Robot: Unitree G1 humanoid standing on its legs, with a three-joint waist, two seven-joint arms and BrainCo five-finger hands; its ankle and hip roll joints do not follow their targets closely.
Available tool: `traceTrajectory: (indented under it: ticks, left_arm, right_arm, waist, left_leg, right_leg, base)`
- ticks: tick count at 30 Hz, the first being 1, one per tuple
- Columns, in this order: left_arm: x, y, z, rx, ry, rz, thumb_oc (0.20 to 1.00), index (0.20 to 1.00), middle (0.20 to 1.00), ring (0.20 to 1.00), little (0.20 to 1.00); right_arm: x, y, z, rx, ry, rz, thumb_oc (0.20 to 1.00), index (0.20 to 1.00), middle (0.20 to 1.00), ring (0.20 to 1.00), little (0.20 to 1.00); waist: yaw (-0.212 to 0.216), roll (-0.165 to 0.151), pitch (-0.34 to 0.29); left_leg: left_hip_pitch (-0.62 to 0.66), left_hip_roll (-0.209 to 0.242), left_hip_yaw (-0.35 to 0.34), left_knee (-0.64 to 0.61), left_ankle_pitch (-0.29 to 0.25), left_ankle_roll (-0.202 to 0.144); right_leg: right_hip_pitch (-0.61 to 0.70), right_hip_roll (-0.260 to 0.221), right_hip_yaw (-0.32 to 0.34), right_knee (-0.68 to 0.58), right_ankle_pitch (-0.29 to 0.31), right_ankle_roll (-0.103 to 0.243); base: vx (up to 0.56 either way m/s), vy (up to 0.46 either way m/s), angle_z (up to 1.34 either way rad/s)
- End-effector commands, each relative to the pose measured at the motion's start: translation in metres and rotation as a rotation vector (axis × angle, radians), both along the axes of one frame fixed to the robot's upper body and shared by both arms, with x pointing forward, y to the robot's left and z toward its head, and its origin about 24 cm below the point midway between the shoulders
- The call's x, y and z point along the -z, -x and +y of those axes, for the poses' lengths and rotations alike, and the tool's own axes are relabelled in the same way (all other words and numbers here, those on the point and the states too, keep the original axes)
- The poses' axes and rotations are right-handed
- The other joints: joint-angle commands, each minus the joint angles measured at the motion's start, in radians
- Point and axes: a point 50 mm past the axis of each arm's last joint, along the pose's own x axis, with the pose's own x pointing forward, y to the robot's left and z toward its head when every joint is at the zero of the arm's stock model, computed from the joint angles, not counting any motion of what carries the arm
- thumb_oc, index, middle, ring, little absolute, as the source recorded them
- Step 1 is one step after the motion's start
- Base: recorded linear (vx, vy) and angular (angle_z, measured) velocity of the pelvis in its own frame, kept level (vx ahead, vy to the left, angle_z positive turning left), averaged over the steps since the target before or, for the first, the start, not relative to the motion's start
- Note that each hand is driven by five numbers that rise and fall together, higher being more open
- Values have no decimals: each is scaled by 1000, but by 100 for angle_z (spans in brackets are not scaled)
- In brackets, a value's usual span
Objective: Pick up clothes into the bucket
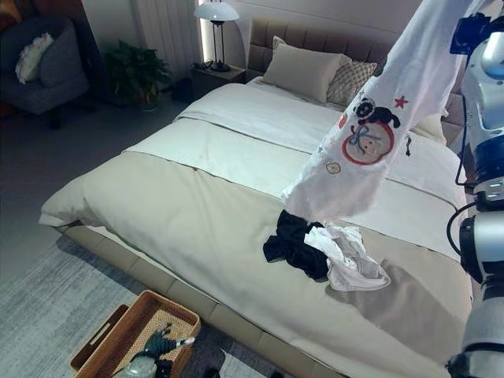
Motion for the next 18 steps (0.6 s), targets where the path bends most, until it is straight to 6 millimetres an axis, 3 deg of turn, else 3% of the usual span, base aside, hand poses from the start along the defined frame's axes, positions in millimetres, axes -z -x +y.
traceTrajectory:
  ticks: [1,3,4,6,12,13,16,18]
  left_arm:
    - [-22,-33,8,31,1,-152,1000,1000,1000,1000,1000]
    - [-51,-63,0,77,69,-313,1000,1000,1000,1000,1000]
    - [-51,-62,0,77,69,-312,1000,1000,1000,1000,1000]
    - [-108,-100,-10,155,152,-577,1000,1000,1000,1000,1000]
    - [-244,-156,-28,352,143,-1061,1000,1000,1000,1000,1000]
    - [-246,-160,-32,358,143,-1063,1000,1000,1000,1000,1000]
    - [-277,-171,-54,430,175,-1158,1000,1000,1000,1000,1000]
    - [-282,-173,-61,452,190,-1170,1000,1000,1000,1000,1000]
  right_arm:
    - [-44,19,5,-9,68,-110,200,200,200,200,200]
    - [-35,9,14,-34,154,-12,200,200,200,200,200]
    - [-35,9,14,-35,155,-12,200,200,200,200,200]
    - [-22,2,28,-81,246,67,200,200,200,200,200]
    - [21,-8,45,-199,345,214,200,200,200,200,200]
    - [21,-7,45,-203,347,217,200,200,200,200,200]
    - [29,-6,58,-279,395,247,200,200,200,200,200]
    - [30,-5,60,-292,403,253,200,200,200,200,200]
  waist:
    - [-3,-46,-55]
    - [-14,-41,-60]
    - [-13,-40,-59]
    - [-26,-28,-63]
    - [-51,-9,-70]
    - [-52,-11,-71]
    - [-61,-5,-70]
    - [-62,-4,-68]
  left_leg:
    - [15,-13,2,78,-124,9]
    - [19,-10,8,75,-121,6]
    - [20,-10,9,75,-121,6]
    - [26,-6,14,69,-118,4]
    - [35,-2,15,57,-108,-1]
    - [34,-3,15,57,-108,-1]
    - [36,-2,17,56,-105,-3]
    - [30,-4,19,58,-98,-2]
  right_leg:
    - [6,-72,-15,77,-40,77]
    - [8,-71,-10,75,-38,77]
    - [8,-71,-10,76,-38,77]
    - [10,-71,-10,75,-38,75]
    - [16,-70,-18,73,-40,73]
    - [16,-71,-19,73,-40,73]
    - [16,-72,-19,74,-39,73]
    - [10,-73,-18,75,-31,73]
  base:
    - [0,0,0]
    - [-2,0,-10]
    - [0,0,-19]
    - [-5,-2,-15]
    - [0,0,0]
    - [0,0,0]
    - [0,0,0]
    - [-39,1,-3]
